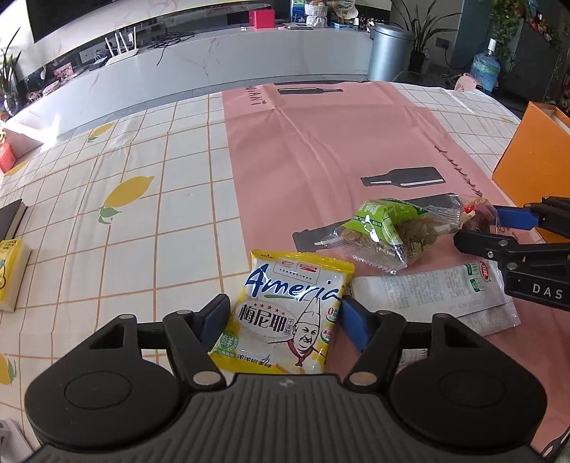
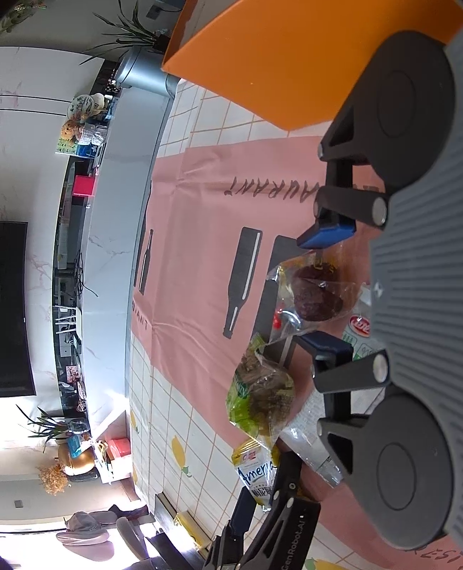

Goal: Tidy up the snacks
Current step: 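Grasp the yellow Ameria bag with left tool while right grasps brown-snack clear bag, then carry both held bags up and over the orange box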

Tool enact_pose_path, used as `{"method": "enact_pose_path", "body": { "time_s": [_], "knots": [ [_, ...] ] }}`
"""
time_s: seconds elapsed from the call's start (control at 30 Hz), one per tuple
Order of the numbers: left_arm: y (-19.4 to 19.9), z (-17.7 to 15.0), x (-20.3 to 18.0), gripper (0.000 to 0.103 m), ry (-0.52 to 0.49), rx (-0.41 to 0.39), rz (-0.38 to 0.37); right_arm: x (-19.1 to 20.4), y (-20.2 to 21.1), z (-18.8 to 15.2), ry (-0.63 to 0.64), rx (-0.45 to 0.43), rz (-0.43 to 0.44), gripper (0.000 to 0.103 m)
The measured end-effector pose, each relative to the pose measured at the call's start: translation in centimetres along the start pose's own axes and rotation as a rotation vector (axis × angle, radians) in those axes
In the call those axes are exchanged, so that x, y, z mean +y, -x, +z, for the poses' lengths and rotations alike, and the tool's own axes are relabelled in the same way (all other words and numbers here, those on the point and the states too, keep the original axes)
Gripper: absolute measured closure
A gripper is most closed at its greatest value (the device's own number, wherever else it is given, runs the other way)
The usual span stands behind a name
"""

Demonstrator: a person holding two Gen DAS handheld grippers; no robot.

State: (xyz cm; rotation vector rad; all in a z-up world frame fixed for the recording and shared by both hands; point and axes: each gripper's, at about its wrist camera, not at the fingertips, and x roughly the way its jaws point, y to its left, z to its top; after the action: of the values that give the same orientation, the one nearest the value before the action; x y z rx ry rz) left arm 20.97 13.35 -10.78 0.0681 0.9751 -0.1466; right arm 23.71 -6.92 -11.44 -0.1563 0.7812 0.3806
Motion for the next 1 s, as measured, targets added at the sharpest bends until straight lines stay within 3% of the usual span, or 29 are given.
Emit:
{"method": "enact_pose_path", "body": {
  "time_s": [0.2, 0.5, 0.73, 1.0],
  "knots": [
    [0.5, -0.1, -0.5, 0.037, 0.063, -0.015, 0.058, 0.2, 0.1, 0.0, 0.005, -0.009, -0.021, 0.064],
    [5.2, -0.6, -1.7, 0.039, 0.173, -0.111, 0.091, -0.2, 2.2, 0.3, -0.029, -0.065, -0.03, 0.066],
    [9.2, -1.1, -5.1, 0.039, 0.216, -0.183, 0.032, -0.2, 5.6, -0.2, -0.059, -0.092, 0.027, 0.066],
    [12.3, -0.2, -9.3, 0.039, 0.176, -0.233, -0.029, -1.4, 12.0, 0.0, -0.077, -0.127, 0.054, 0.066]
  ]
}}
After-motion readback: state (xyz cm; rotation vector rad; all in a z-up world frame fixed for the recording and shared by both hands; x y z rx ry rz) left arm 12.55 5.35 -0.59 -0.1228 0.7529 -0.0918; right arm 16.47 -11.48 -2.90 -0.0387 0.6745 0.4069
